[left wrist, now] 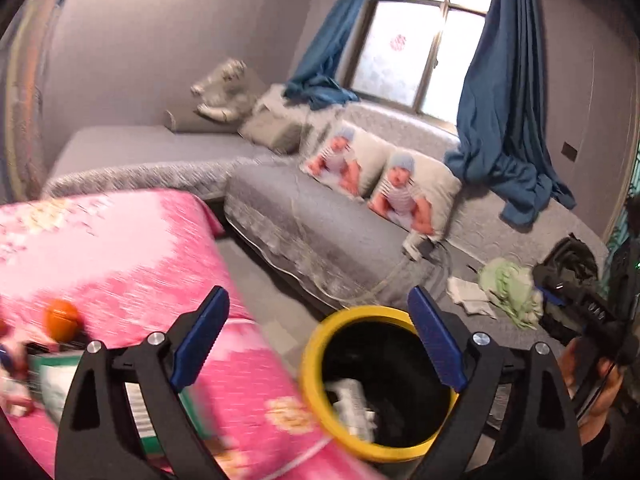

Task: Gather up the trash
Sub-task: 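Return the right tool to the bed and grasp the green-white tissue pack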

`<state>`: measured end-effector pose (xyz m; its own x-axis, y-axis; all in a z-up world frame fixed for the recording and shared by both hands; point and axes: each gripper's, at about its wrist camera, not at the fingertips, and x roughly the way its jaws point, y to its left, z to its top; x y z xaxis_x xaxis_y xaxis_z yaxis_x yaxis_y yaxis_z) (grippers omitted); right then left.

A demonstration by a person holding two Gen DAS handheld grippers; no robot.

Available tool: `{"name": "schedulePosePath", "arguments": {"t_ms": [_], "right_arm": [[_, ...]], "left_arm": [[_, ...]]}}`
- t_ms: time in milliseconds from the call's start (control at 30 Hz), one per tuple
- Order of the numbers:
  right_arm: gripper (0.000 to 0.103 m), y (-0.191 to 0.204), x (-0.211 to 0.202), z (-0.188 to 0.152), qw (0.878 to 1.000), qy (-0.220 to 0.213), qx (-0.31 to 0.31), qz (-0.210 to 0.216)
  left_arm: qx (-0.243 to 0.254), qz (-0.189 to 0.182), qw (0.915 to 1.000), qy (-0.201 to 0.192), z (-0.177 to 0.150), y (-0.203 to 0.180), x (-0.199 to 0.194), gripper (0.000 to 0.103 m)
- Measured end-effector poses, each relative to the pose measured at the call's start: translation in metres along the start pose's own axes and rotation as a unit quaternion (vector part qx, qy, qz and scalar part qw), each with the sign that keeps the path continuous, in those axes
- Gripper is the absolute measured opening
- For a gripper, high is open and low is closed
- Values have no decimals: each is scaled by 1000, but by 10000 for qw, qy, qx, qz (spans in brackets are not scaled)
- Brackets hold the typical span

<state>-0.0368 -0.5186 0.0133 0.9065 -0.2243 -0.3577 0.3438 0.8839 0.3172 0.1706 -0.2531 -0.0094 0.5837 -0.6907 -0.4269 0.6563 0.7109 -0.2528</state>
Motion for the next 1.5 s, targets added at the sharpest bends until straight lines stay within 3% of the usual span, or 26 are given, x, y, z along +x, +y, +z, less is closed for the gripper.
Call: {"name": "schedulePosePath", "arguments": {"t_ms": [133, 267, 367, 500, 600, 667, 733, 767, 800, 833, 867, 900, 933, 967, 1067, 1133, 1233, 1333, 1400, 1433, 1500], "right_arm": [[70, 19, -16, 9, 9983, -212, -517, 164], [71, 47, -18, 7, 9922, -241, -1105, 518], [75, 85, -9, -6, 9785, -52, -1804, 1001], [75, 140, 14, -35, 9487, 371, -2630, 1714], [76, 192, 36, -63, 9131, 748, -3322, 2245], [80, 233, 52, -85, 8758, 1047, -3897, 2650], [86, 263, 60, -102, 8452, 1159, -4390, 2819], [88, 281, 64, -112, 8230, 1187, -4746, 2887], [88, 297, 68, -123, 8009, 1174, -5110, 2892], [88, 307, 71, -130, 7868, 1174, -5330, 2880], [88, 322, 78, -140, 7623, 1223, -5684, 2843], [88, 326, 83, -145, 7506, 1264, -5838, 2825], [88, 340, 90, -153, 7259, 1340, -6138, 2802], [88, 346, 95, -160, 7090, 1382, -6336, 2773], [88, 357, 115, -176, 6698, 1579, -6752, 2655], [88, 361, 130, -187, 6526, 1696, -6931, 2548], [88, 365, 148, -194, 6453, 1984, -6919, 2559], [87, 370, 170, -196, 6583, 2480, -6586, 2672], [71, 371, 180, -194, 6703, 2770, -6335, 2694], [68, 372, 184, -192, 6812, 2910, -6129, 2749], [51, 369, 187, -185, 7006, 3024, -5791, 2870]], "left_arm": [[174, 501, 9980, -341, -2, 40, -51, 88], [265, 1180, 9907, -627, -16, 85, -106, 90], [191, 1674, 9831, -715, -30, 120, -144, 91], [-122, 2097, 9760, -580, -59, 164, -195, 94], [-366, 2381, 9694, -480, -81, 187, -219, 94], [-573, 2400, 9684, -356, -97, 198, -226, 94], [-694, 2383, 9683, -273, -107, 204, -227, 94], [-733, 2347, 9690, -249, -110, 205, -226, 94], [-742, 2315, 9697, -244, -115, 206, -226, 94], [-732, 2288, 9704, -242, -117, 207, -227, 94], [-706, 2282, 9707, -246, -119, 208, -227, 94], [-693, 2285, 9708, -246, -119, 208, -226, 94], [-691, 2277, 9710, -245, -120, 209, -226, 94], [-703, 2252, 9715, -243, -120, 210, -224, 94], [-833, 2190, 9719, -210, -122, 216, -220, 94], [-916, 2194, 9712, -145, -123, 222, -216, 94], [-1045, 2241, 9689, 3, -124, 231, -211, 94], [-1175, 2301, 9659, 141, -125, 239, -208, 94], [-1251, 2326, 9643, 187, -125, 243, -208, 94], [-1283, 2352, 9632, 218, -124, 245, -207, 94], [-1295, 2425, 9611, 273, -122, 245, -205, 94]]}}
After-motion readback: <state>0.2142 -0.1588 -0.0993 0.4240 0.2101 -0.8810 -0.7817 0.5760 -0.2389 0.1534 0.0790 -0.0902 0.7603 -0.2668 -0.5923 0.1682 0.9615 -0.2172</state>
